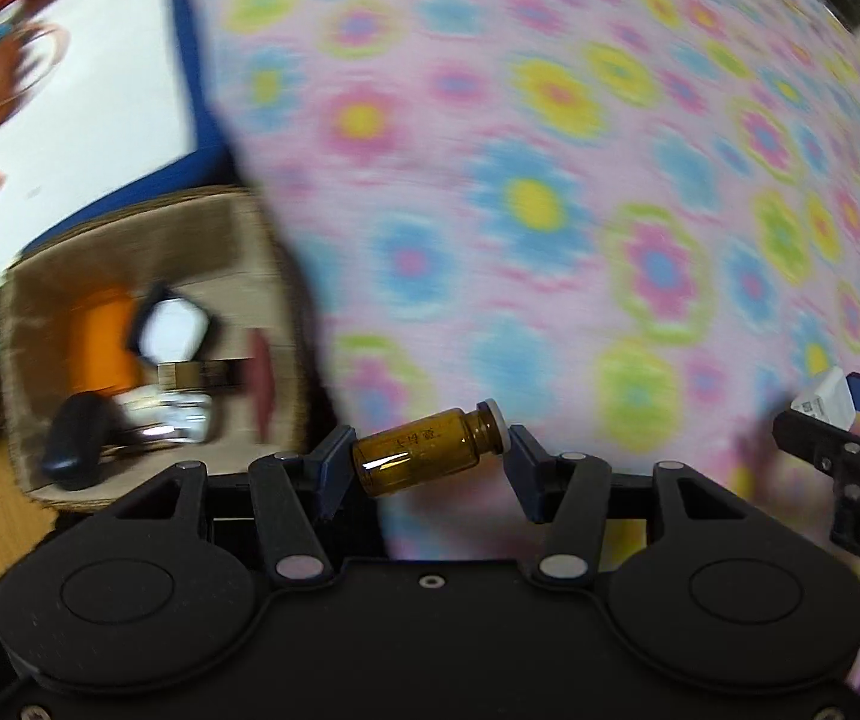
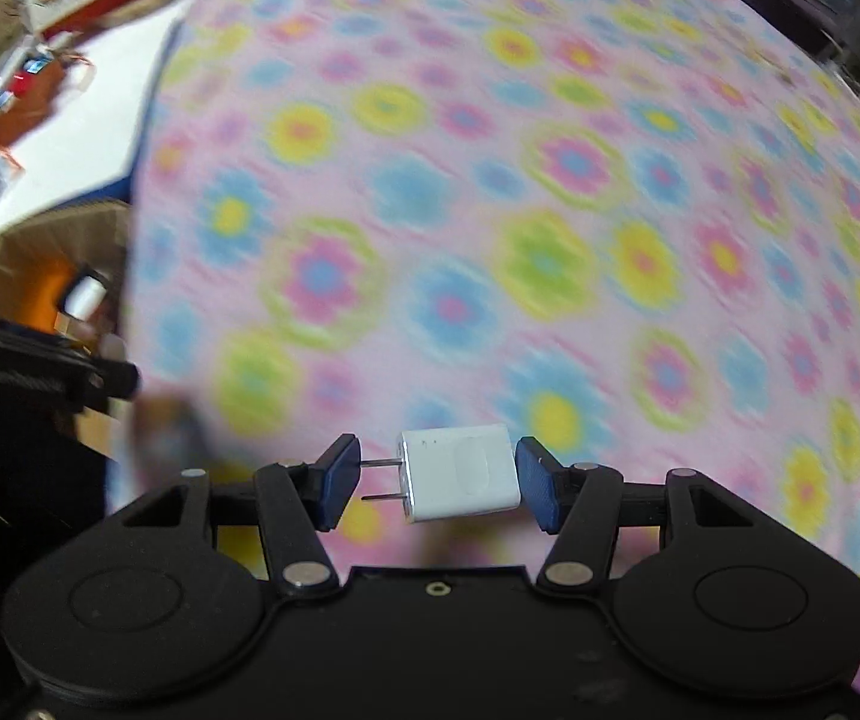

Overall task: Organize rigid objects
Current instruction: 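Carry the amber vial and white charger over the basket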

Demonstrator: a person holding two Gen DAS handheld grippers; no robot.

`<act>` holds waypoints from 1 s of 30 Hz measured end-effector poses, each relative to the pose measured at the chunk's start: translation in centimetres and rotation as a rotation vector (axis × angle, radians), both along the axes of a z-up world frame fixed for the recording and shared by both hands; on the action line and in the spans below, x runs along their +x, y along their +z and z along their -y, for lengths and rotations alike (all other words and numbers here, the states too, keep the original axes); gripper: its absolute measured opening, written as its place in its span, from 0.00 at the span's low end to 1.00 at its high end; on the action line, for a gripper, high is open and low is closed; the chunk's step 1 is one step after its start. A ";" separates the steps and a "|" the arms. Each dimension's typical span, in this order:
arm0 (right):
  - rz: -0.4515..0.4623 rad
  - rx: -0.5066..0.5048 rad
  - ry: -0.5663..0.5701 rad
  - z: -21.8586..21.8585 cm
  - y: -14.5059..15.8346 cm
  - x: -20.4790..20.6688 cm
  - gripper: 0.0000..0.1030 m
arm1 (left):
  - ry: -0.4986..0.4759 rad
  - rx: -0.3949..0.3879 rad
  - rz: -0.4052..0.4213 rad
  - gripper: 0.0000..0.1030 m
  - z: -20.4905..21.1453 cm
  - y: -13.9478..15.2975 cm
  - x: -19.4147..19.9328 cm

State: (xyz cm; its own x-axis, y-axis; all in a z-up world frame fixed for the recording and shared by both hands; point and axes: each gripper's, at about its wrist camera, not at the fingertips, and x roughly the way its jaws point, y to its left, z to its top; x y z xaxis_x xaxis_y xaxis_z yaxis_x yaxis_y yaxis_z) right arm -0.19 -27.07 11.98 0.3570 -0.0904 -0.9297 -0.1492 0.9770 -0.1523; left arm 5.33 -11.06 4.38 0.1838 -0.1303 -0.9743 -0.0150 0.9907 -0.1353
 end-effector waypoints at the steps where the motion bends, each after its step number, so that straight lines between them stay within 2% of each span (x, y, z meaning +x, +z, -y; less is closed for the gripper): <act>1: 0.001 0.015 0.013 -1.5 -0.1 0.4 0.55 | 0.024 0.001 0.000 0.50 -1.3 -0.1 0.0; 8: -0.027 0.116 0.059 -12.3 -2.4 2.9 0.55 | 0.194 0.018 -0.012 0.50 -10.9 -2.3 0.3; 15: -0.005 0.179 0.050 -19.9 -3.8 3.5 0.55 | 0.290 0.025 0.012 0.50 -16.8 -3.4 0.7; 18: 0.002 0.183 0.033 -21.7 -4.8 3.7 0.55 | 0.307 -0.020 0.038 0.50 -17.9 -3.1 0.7; 24: -0.009 0.152 -0.014 -22.5 -7.3 4.2 0.55 | 0.328 0.046 0.066 0.50 -18.7 -3.3 0.3; 30: -0.041 0.136 -0.038 -22.9 -9.3 4.9 0.55 | 0.333 0.071 0.061 0.51 -18.7 -3.7 0.2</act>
